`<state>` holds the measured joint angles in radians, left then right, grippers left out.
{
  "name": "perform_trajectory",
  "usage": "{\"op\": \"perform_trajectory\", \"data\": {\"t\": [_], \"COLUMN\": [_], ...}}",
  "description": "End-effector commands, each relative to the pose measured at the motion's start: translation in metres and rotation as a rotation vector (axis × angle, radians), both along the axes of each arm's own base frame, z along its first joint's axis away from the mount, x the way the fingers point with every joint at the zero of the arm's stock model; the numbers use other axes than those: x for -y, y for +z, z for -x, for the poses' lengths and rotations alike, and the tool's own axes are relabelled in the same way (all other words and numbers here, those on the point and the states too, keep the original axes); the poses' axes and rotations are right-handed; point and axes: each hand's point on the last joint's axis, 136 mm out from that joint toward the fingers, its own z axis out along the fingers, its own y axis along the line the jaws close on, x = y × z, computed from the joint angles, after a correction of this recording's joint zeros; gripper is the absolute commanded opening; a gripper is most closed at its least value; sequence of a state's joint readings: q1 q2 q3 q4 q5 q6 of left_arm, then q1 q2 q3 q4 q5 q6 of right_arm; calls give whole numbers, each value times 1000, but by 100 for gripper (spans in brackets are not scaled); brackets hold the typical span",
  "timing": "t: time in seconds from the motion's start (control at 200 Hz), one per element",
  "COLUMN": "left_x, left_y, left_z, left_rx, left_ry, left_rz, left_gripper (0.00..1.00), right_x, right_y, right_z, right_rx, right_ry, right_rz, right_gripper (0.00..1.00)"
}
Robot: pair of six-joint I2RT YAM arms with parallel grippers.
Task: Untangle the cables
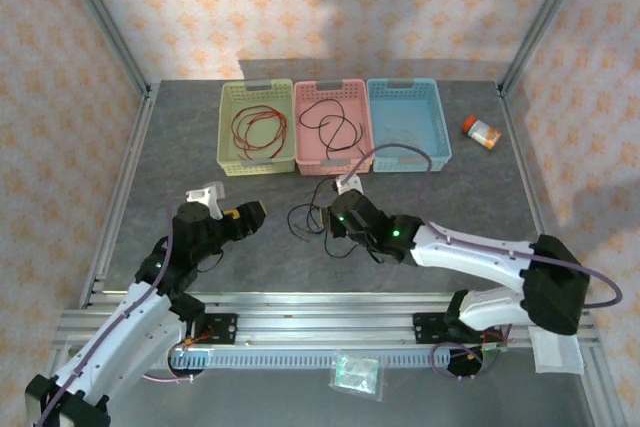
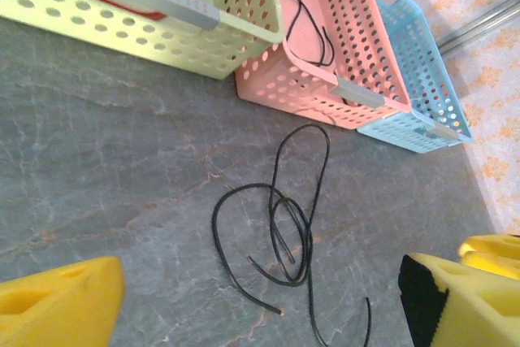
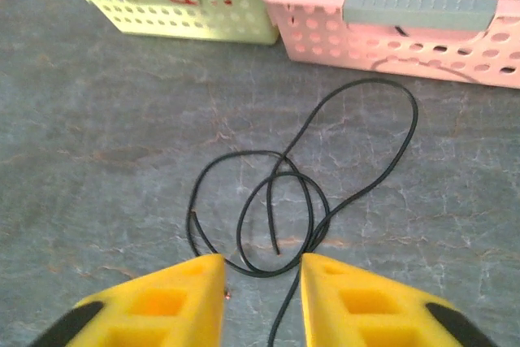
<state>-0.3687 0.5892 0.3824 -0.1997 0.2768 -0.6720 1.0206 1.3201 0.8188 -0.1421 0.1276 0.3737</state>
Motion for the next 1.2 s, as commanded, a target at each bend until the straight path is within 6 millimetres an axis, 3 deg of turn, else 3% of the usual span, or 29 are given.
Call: {"op": "perform_trajectory", "data": {"t": [0.0, 0.15, 0.26, 0.446, 0.916, 1.101, 1.197], "left_x": [6, 15, 19, 1, -14, -17, -18], "left_y": [9, -4, -1, 0, -13, -16, -17], "left_z": [-9, -23, -37, -55, -59, -58, -56], "left_rx": [-10, -113, -115, -97, -127, -132, -134], "left_ry": [36, 35, 43, 76, 88, 91, 90], "left_rz": [47, 34, 125, 276, 227, 193, 179], "left_gripper": [87, 83, 81, 81, 81, 81, 81], "right_x": [-9, -26, -33, -53, -62, -63, -64], "right_y": [-21, -35, -47, -77, -110, -117, -116], "right_z": [3, -8, -19, -26, -40, -41, -41], "right_rx": [-106, -177, -208, -293, -311, -316, -314], "right_ry": [-22, -105, -168, -210, -260, -259, -257], "right_rz": [38, 26, 70, 127, 229, 250, 251], "right_gripper": [43, 48, 46, 44, 38, 30, 21]}}
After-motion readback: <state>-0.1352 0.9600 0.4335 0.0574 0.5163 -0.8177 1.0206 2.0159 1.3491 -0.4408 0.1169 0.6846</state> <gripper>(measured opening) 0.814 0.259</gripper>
